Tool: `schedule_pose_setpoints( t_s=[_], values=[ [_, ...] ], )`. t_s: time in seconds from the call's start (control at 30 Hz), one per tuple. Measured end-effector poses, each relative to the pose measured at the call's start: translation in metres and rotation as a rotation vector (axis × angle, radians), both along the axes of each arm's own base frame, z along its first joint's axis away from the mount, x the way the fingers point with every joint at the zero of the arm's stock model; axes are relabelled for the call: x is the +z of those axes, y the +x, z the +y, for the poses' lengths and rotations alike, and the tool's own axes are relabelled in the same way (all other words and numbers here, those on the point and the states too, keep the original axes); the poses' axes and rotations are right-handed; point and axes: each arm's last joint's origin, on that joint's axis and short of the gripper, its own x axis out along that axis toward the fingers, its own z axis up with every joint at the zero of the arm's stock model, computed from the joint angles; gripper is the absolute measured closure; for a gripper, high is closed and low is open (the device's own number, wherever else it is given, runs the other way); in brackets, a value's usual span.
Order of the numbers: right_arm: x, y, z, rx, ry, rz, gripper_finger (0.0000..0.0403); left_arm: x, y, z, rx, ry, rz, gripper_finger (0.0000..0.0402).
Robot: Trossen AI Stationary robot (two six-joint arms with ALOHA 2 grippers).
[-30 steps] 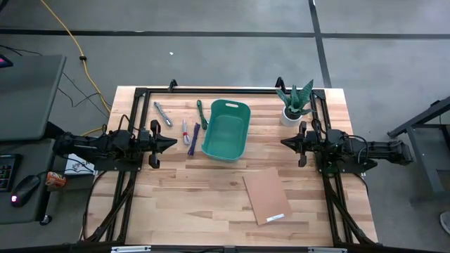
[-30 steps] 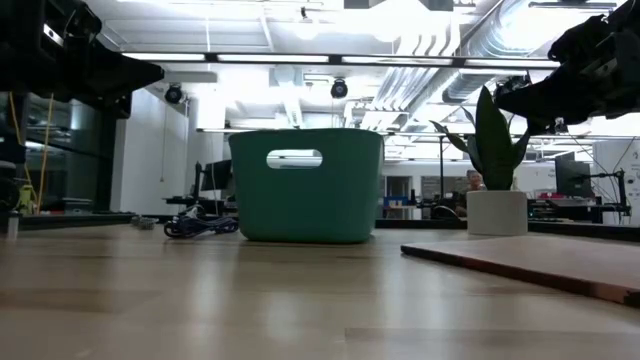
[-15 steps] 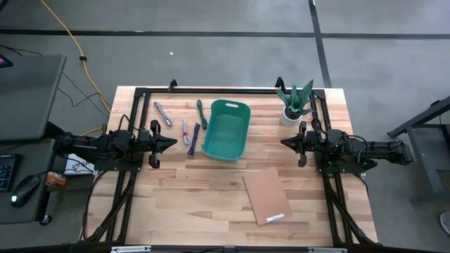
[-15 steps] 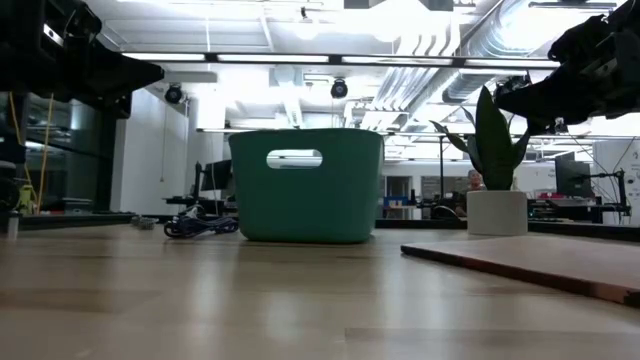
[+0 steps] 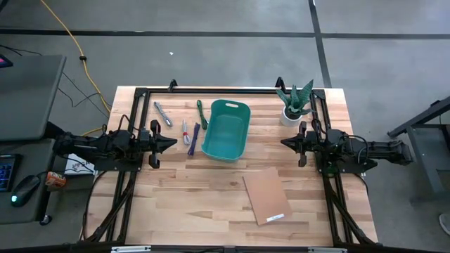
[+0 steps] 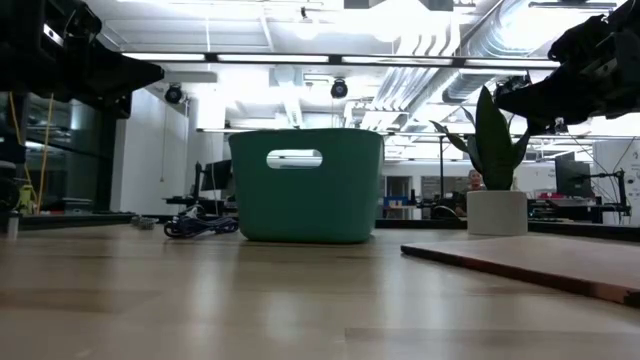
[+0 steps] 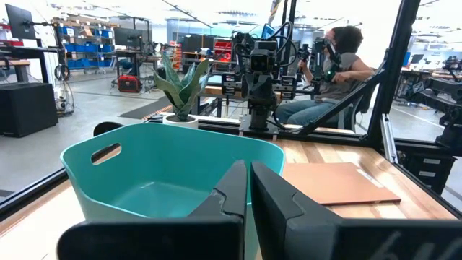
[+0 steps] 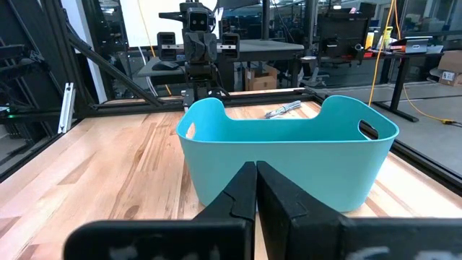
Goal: Pick and place USB-C Cables
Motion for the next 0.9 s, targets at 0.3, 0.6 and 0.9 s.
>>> schedule_pose_setpoints(
  t_s=[0.3,0.6,0.9],
  values=[
    [0.0000,0.0000,0.0000,0.000,0.000,0.000,0.0402,0.0001,0.0000,0.0000,0.000,0.000,-0.001,0.0401],
    [-0.0001,0.0000,0.0000,0.000,0.000,0.000,0.0402,0.0001,0.0000,0.0000,0.000,0.000,-0.001,0.0401],
    [0.0017,0.0001,-0.0001,-0.001,-0.062,-0.012,0.0402,0.0001,0.0000,0.0000,0.000,0.000,-0.001,0.0401]
  ],
)
